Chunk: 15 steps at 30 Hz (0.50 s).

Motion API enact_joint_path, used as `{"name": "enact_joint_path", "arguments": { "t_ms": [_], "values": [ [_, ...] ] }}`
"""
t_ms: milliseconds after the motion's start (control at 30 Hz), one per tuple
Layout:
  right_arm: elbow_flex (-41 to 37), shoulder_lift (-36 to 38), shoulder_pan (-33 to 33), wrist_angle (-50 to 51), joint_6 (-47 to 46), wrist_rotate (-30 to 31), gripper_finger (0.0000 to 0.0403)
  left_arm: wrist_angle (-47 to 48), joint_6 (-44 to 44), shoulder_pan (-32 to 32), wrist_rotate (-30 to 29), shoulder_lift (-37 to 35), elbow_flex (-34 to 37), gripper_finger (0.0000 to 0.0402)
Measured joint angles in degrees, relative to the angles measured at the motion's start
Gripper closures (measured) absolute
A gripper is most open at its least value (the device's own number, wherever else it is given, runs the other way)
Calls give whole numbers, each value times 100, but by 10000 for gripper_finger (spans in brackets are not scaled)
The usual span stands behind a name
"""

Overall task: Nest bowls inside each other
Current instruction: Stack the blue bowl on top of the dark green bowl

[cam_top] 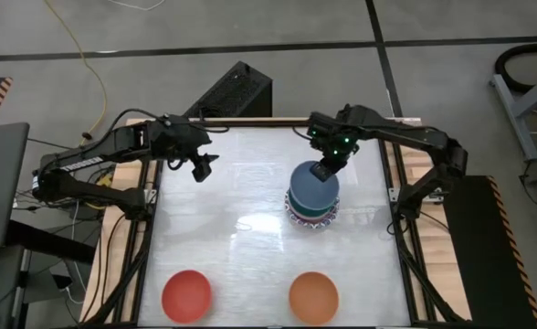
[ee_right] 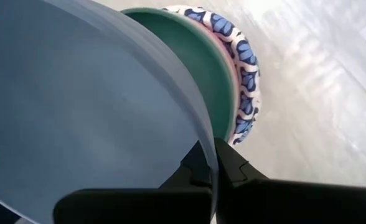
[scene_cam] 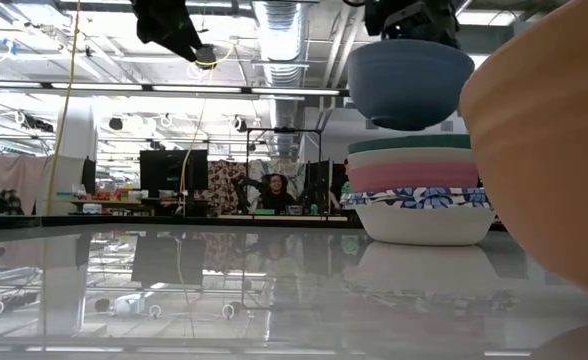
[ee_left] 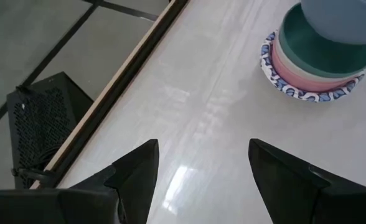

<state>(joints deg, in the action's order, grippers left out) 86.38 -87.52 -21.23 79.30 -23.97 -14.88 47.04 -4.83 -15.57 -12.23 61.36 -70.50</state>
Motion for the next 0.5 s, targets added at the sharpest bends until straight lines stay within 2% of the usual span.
{"name": "enact_joint_path", "arguments": {
  "t_ms": [500],
  "values": [
    [-1,17,102,0,82,151,399,118,3,0,195,-6,0,164]
  ]
}}
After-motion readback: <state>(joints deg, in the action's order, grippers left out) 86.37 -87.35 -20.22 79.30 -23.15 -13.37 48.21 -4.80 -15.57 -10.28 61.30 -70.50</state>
